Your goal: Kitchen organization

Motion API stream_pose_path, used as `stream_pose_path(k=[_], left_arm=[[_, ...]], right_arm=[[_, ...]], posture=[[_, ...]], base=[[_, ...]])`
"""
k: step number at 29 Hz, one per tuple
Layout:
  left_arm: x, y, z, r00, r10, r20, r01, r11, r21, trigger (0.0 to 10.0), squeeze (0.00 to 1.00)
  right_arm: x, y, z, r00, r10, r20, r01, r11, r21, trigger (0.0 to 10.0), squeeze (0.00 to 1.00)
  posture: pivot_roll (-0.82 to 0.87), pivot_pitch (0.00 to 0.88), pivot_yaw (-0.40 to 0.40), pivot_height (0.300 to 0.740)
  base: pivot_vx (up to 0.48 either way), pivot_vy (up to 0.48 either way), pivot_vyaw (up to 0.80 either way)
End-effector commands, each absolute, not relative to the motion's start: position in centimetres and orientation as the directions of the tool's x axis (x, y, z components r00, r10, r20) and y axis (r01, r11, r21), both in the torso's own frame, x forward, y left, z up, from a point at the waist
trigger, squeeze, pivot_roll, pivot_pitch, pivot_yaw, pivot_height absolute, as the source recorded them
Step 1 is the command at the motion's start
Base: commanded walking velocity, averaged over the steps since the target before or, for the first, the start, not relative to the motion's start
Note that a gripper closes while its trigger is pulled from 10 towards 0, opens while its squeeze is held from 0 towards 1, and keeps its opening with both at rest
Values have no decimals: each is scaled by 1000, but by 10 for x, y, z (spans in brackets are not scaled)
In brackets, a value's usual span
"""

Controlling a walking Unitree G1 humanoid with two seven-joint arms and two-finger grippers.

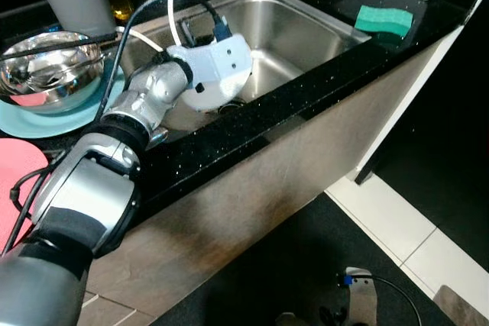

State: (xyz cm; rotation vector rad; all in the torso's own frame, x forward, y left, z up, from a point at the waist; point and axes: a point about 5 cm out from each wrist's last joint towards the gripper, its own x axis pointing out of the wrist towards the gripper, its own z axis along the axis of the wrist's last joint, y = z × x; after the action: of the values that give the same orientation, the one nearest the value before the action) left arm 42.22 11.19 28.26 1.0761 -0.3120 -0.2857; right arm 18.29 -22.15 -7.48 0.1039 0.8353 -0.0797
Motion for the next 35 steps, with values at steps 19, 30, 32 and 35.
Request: stream_pose_path(k=[19,30,32,35], left_arm=[[421,109,258,917,-398,33,165,453,876,10000,1000],[416,110,326,823,-500,272,220,720,659,10000,0],[411,108,342,762,-558,328,314,762,566,10000,0],[405,105,353,696,-621,360,379,744,550,10000,0]], right_arm=[[173,-221,-79,658,-33,-752,130,989,70,10000,0],[182,-219,-76,679,-36,-733,150,985,91,10000,0],[183,-220,-75,681,-38,-731,155,983,94,10000,0],[184,-220,-74,682,-38,-730,156,983,94,10000,0]], posture=[[-33,225,67,740],[-34,192,62,740],[-28,191,57,740],[-21,182,51,740]], base=[[0,0,0],[0,0,0],[0,0,0],[0,0,0]])
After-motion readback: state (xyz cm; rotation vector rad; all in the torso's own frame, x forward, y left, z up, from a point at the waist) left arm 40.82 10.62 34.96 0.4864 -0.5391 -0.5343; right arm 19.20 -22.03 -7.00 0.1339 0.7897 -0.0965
